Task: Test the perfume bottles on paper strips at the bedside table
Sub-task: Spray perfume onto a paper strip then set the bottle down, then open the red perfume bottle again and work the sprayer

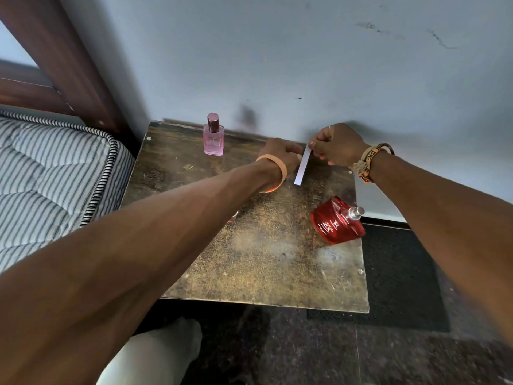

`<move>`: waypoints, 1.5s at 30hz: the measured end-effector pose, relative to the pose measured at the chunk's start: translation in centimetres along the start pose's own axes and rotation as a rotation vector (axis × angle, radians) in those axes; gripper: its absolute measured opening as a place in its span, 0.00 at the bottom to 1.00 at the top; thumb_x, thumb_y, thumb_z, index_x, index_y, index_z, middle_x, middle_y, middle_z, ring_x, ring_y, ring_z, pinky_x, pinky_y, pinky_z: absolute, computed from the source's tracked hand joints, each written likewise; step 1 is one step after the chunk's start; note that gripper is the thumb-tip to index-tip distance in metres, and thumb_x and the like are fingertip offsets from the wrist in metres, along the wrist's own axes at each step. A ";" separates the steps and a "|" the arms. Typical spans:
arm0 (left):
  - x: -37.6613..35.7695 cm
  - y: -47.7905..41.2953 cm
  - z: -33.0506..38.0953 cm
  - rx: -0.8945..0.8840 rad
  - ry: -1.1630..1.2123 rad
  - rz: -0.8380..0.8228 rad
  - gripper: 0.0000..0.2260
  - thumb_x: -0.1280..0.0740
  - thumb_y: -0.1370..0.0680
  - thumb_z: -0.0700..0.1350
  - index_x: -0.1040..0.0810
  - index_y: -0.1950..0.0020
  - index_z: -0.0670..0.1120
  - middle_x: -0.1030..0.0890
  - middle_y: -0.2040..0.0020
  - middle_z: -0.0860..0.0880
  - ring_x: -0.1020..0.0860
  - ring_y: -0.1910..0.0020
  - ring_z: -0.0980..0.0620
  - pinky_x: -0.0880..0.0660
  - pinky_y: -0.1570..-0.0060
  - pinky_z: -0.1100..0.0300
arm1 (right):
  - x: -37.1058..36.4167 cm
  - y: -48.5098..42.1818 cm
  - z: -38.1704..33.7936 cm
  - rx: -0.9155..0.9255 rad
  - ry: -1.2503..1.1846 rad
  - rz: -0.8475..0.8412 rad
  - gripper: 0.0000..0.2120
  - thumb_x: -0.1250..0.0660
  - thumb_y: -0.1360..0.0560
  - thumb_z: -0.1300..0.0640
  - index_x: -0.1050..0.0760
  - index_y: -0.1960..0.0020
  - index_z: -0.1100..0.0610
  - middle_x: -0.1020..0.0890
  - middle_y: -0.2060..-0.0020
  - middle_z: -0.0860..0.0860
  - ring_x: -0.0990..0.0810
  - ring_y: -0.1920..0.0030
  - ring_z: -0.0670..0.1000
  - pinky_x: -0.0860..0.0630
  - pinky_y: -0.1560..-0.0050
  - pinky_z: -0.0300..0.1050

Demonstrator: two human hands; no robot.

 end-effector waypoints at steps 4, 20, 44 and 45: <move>0.0 -0.5 -0.7 -0.019 -0.015 -0.005 0.10 0.32 0.26 0.38 0.17 0.48 0.45 0.16 0.55 0.42 0.19 0.57 0.47 0.19 0.49 0.48 | -0.7 -1.1 0.3 0.034 0.079 0.039 0.07 0.32 0.22 0.55 0.21 0.58 0.56 0.21 0.67 0.47 0.24 0.64 0.48 0.30 0.63 0.40; 0.4 0.5 -1.3 -0.046 0.018 0.016 0.09 0.31 0.26 0.38 0.17 0.47 0.44 0.16 0.52 0.44 0.18 0.52 0.48 0.20 0.46 0.51 | -2.0 -0.8 0.5 0.069 0.197 0.109 0.11 0.31 0.23 0.52 0.18 0.45 0.58 0.16 0.50 0.53 0.21 0.51 0.49 0.30 0.51 0.40; 10.4 14.6 -4.0 -0.077 -0.544 0.203 0.20 0.33 0.28 0.33 0.21 0.37 0.47 0.18 0.41 0.47 0.20 0.45 0.48 0.25 0.41 0.58 | -7.5 17.0 -11.8 0.179 0.056 0.003 0.19 0.40 0.23 0.68 0.27 0.33 0.61 0.20 0.40 0.56 0.19 0.52 0.52 0.23 0.56 0.42; 10.0 14.7 -4.0 -0.079 -0.543 0.177 0.19 0.30 0.28 0.36 0.21 0.38 0.47 0.18 0.41 0.47 0.19 0.45 0.47 0.25 0.42 0.58 | -8.9 16.8 -11.5 0.136 0.022 -0.038 0.18 0.39 0.23 0.67 0.26 0.34 0.61 0.19 0.43 0.54 0.19 0.52 0.51 0.26 0.59 0.39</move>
Point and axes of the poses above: each hand's wrist, its own y-axis away from the middle knuckle, its own x-axis out of the back of the hand, z = x × y, the point moved 3 cm from there along -y, towards the middle knuckle
